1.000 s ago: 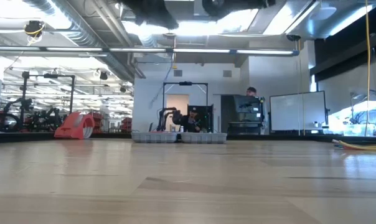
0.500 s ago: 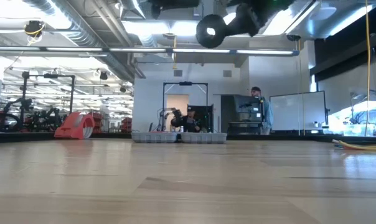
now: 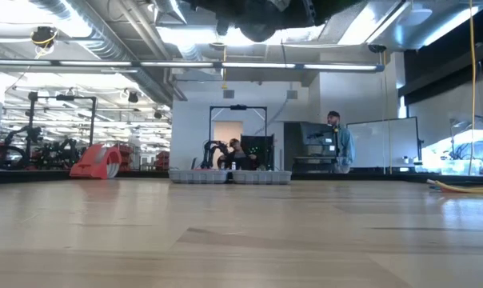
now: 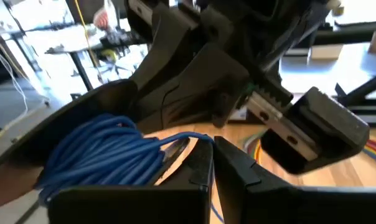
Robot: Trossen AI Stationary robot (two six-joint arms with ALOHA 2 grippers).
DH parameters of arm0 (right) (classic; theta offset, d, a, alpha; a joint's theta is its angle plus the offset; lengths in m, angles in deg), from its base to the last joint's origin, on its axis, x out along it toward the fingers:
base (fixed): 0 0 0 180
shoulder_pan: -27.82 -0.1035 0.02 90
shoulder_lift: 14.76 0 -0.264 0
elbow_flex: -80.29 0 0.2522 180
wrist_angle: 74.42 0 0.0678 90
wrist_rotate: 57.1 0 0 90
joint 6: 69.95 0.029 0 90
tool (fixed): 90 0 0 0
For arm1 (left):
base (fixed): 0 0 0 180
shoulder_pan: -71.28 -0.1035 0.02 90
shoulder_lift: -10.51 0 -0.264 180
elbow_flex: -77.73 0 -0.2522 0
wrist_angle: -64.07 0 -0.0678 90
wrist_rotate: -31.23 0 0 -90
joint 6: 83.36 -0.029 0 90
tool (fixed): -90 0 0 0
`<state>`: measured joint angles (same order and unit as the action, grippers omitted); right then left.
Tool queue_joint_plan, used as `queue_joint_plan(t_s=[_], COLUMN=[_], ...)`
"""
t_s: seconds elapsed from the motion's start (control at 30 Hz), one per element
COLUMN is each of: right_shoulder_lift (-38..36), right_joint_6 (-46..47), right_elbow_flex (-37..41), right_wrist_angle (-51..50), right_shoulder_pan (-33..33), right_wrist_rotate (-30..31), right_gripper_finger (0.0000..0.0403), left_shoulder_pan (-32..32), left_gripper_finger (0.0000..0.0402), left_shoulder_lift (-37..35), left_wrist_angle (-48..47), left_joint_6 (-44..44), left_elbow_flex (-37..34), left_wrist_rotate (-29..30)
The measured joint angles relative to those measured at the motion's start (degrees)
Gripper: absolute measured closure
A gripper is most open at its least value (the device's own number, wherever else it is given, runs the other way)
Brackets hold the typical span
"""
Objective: Coil cords
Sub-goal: Coil the blue wire into the black spool
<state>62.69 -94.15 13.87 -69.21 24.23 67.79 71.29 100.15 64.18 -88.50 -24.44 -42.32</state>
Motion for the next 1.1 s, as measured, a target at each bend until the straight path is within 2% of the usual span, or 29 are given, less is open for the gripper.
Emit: queue_joint_plan(t_s=[0.2,0.37,0.5,0.6,1.1], right_shoulder_lift=[-0.5,-0.7,-0.9,-0.9,-3.8], right_joint_6=[1.6,2.1,3.8,4.4,5.8], right_elbow_flex=[-0.9,-1.6,-1.9,-2.0,-3.5], right_wrist_angle=[1.3,0.2,1.4,1.8,2.1], right_shoulder_pan=[0.0,-0.1,-0.2,-0.2,-0.1], right_wrist_rotate=[-0.4,-0.2,-2.1,-2.0,-6.7], right_gripper_finger=[0.0397,0.0397,0.0397,0.0397,0.0397], left_shoulder_pan=[0.0,0.8,1.8,2.1,0.8], left_gripper_finger=[0.0399,0.0399,0.0399,0.0399,0.0399], left_shoulder_lift=[1.6,0.0,-0.9,-1.7,0.6], left_wrist_angle=[4.0,6.0,9.9,11.7,9.9], left_joint_6=[-1.8,-5.2,-11.2,-14.7,-12.2], left_elbow_flex=[0.0,-0.1,-0.1,-0.3,-0.5], left_wrist_rotate=[1.9,5.1,9.9,10.6,11.2])
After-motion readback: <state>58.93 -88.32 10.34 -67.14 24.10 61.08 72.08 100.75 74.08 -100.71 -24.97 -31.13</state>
